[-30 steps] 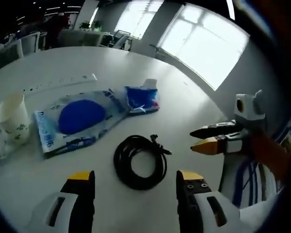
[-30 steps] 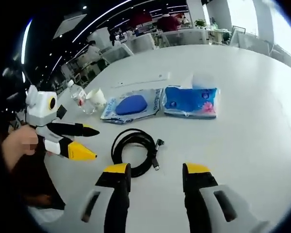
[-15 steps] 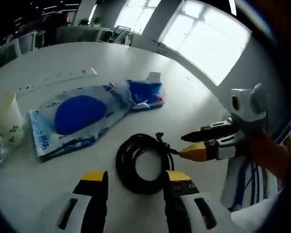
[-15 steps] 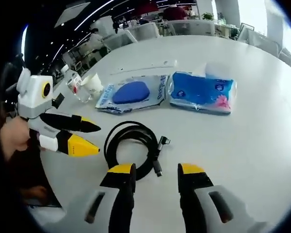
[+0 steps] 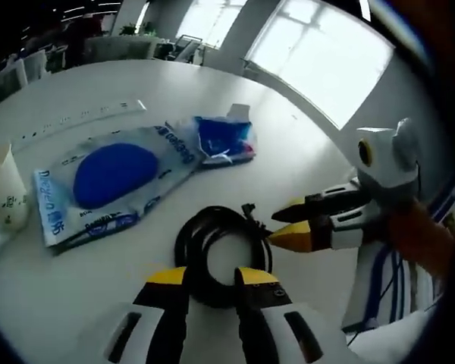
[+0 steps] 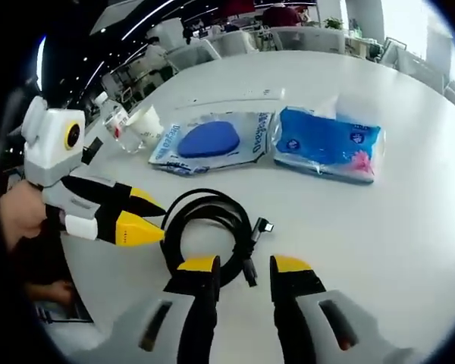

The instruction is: Arrange the tabletop items into an orderly group along one side of the table until the central work area is clear of visible clutter.

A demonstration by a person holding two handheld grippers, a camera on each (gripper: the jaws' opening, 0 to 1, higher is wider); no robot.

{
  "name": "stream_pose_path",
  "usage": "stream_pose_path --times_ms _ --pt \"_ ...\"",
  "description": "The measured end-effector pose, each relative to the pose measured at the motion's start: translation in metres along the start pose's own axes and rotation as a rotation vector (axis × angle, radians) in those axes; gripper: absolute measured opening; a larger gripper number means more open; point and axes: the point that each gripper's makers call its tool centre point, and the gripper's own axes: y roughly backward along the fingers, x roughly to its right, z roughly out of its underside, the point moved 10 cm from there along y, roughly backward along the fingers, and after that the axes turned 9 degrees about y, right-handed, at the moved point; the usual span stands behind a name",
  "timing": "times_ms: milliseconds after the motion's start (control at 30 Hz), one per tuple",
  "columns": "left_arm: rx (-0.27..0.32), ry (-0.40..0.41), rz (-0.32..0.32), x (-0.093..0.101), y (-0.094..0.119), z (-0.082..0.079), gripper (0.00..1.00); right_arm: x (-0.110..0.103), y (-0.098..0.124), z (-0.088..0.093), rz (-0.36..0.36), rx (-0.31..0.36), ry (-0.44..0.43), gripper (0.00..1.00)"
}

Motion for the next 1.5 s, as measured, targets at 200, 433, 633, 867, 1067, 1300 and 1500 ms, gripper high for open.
stream_pose_path --times_ms 200,433,633,867,1067,1300,1500 --pt "-0.022 0.001 -0.029 -0.006 -0.005 0.000 0.22 -0.001 -0.010 0.000 -0.003 -0.022 0.021 0.21" --pt "-0.062 0.003 -0.061 -0.009 -0.017 0.004 0.18 -0.005 -0.018 -0.004 0.013 -0.064 0.094 0.12" --pt "-0.060 0.005 -0.065 0.000 -0.016 0.002 0.07 -0.003 -0.022 -0.005 0.019 -0.064 0.102 0.10" --pt "-0.053 0.007 -0.073 0.007 -0.014 0.000 0.03 -0.002 -0.018 -0.007 0.045 -0.056 0.134 0.08" --pt "-0.040 -0.007 -0.060 0.015 -0.010 -0.012 0.02 0.003 -0.004 -0.005 0.040 -0.033 0.118 0.07" --pt "-0.029 -0.023 -0.023 0.038 -0.006 -0.019 0.01 0.014 0.019 -0.006 0.060 -0.022 0.111 0.07" --pt "-0.010 -0.058 -0.005 0.058 -0.010 -0.030 0.01 0.026 0.044 -0.006 0.085 0.007 0.107 0.03"
